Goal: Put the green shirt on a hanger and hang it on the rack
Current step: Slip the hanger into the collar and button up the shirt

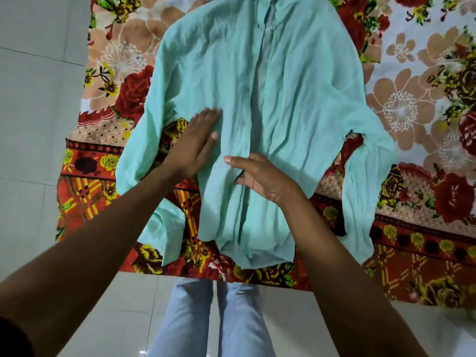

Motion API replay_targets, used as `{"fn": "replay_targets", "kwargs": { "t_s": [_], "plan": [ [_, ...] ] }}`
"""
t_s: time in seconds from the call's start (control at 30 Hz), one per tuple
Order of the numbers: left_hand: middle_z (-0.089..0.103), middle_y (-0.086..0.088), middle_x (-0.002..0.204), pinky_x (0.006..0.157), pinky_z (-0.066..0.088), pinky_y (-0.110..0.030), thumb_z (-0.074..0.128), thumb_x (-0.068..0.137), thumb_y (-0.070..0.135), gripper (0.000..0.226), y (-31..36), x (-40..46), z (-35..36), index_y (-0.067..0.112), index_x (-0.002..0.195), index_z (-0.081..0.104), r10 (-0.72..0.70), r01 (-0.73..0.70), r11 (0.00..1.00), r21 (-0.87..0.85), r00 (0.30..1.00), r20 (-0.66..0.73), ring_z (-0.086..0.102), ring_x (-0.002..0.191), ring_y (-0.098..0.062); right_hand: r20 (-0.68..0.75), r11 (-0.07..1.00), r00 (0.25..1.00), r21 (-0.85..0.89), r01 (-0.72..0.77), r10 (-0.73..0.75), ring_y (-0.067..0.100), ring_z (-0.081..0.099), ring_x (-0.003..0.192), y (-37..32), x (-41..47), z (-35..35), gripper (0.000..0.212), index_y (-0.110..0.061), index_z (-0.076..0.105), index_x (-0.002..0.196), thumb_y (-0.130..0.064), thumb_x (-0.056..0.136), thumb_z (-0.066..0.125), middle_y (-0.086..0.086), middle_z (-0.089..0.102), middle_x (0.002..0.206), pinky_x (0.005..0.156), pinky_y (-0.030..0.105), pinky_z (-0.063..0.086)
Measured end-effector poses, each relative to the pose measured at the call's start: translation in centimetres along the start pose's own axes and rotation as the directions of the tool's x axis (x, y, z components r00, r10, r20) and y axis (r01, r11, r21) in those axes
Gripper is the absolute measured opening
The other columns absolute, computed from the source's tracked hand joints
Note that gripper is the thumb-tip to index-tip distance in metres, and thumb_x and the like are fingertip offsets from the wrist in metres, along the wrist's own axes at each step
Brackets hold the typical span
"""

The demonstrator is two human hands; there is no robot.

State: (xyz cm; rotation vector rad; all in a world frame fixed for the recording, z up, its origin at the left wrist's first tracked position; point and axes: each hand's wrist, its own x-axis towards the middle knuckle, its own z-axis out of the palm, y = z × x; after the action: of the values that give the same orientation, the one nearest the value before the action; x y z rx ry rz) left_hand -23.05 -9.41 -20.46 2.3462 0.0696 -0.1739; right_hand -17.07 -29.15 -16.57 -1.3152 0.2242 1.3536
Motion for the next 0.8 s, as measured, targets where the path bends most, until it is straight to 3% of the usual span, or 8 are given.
{"fn": "replay_targets", "kwargs": {
  "t_s": [0.13,0.2,0.27,0.37,0.43,0.53,0.67,0.8],
  "plan": [
    [0.003,-0.016,0.171,0.128,0.0,-0.053,0.023,0.102,0.059,0.075,-0.9,-2.4,2.0,0.015,0.162,0.02,0.014,-0.077,0.945,0.319,0.981,0.196,-0.004,0.159,-0.034,0.003,0.992,0.999,-0.126,-0.033,0.034,0.024,0.071,0.116,1.5,-2.7,0.5,0.039,-0.013,0.063,0.134,-0.021,0.096,0.07,0.009,0.074,0.123,0.099,0.048,0.057],
    [0.001,-0.019,0.171,0.127,0.001,-0.057,0.037,0.099,0.053,0.077,-0.4,-2.6,2.4,0.011,0.162,0.019,-0.035,-0.053,0.905,0.423,0.979,0.198,-0.003,0.158,-0.038,-0.023,0.968,0.999,-0.246,-0.041,0.036,0.023,0.073,0.109,2.4,-3.6,0.9,0.04,-0.015,0.064,0.132,-0.024,0.094,0.073,0.006,0.076,0.119,0.092,0.046,0.06],
    [0.0,-0.023,0.17,0.127,0.001,-0.055,0.04,0.098,0.042,0.077,1.2,-2.9,2.4,0.004,0.161,0.016,-0.1,0.017,0.91,0.415,0.979,0.18,-0.002,0.158,-0.039,-0.089,0.95,0.996,-0.308,-0.052,0.025,0.02,0.075,0.105,3.5,-4.4,1.5,0.04,-0.013,0.065,0.13,-0.023,0.092,0.075,0.005,0.076,0.118,0.087,0.041,0.062],
    [0.002,-0.021,0.17,0.128,0.002,-0.053,0.019,0.1,0.046,0.076,2.9,-4.4,3.1,0.002,0.161,0.017,-0.054,-0.02,0.949,0.314,0.973,0.224,-0.002,0.158,-0.037,-0.193,0.942,0.981,-0.331,-0.055,-0.011,0.022,0.074,0.104,5.1,-5.3,2.2,0.036,-0.008,0.068,0.126,-0.022,0.092,0.075,0.007,0.076,0.116,0.089,0.04,0.062],
    [-0.001,-0.017,0.171,0.127,0.001,-0.055,0.013,0.1,0.055,0.077,2.7,-5.9,3.8,0.009,0.159,0.028,-0.039,-0.071,0.938,0.339,0.951,0.307,-0.006,0.158,-0.034,-0.182,0.958,0.983,-0.278,-0.063,0.011,0.022,0.073,0.107,5.7,-6.1,2.5,0.036,-0.012,0.068,0.126,-0.023,0.093,0.074,0.006,0.076,0.116,0.092,0.038,0.061],
    [-0.007,-0.013,0.172,0.127,0.0,-0.056,0.016,0.098,0.069,0.082,1.6,-6.8,4.3,0.014,0.159,0.03,-0.086,-0.06,0.911,0.407,0.939,0.332,-0.009,0.159,-0.031,-0.128,0.972,0.991,-0.226,-0.071,0.042,0.021,0.074,0.105,6.1,-7.3,3.0,0.036,-0.017,0.065,0.128,-0.021,0.093,0.074,0.004,0.076,0.116,0.088,0.039,0.062],
    [-0.005,-0.017,0.171,0.128,0.001,-0.054,0.047,0.096,0.049,0.078,2.9,-6.5,4.2,0.013,0.161,0.022,-0.122,-0.035,0.892,0.451,0.941,0.314,-0.006,0.158,-0.036,-0.163,0.953,0.984,-0.278,-0.119,0.075,0.025,0.076,0.09,6.6,-8.2,3.0,0.042,-0.013,0.056,0.129,-0.02,0.092,0.075,0.012,0.075,0.111,0.077,0.039,0.064],
    [0.007,-0.022,0.17,0.129,0.004,-0.046,0.039,0.096,0.022,0.073,5.2,-8.0,5.1,0.0,0.161,0.013,-0.118,0.043,0.952,0.303,0.966,0.232,0.004,0.158,-0.036,-0.303,0.934,0.948,-0.301,-0.193,0.098,0.026,0.072,0.069,7.4,-8.7,3.2,0.034,-0.013,0.048,0.122,-0.015,0.096,0.069,0.017,0.07,0.106,0.078,0.045,0.065]
  ]
}}
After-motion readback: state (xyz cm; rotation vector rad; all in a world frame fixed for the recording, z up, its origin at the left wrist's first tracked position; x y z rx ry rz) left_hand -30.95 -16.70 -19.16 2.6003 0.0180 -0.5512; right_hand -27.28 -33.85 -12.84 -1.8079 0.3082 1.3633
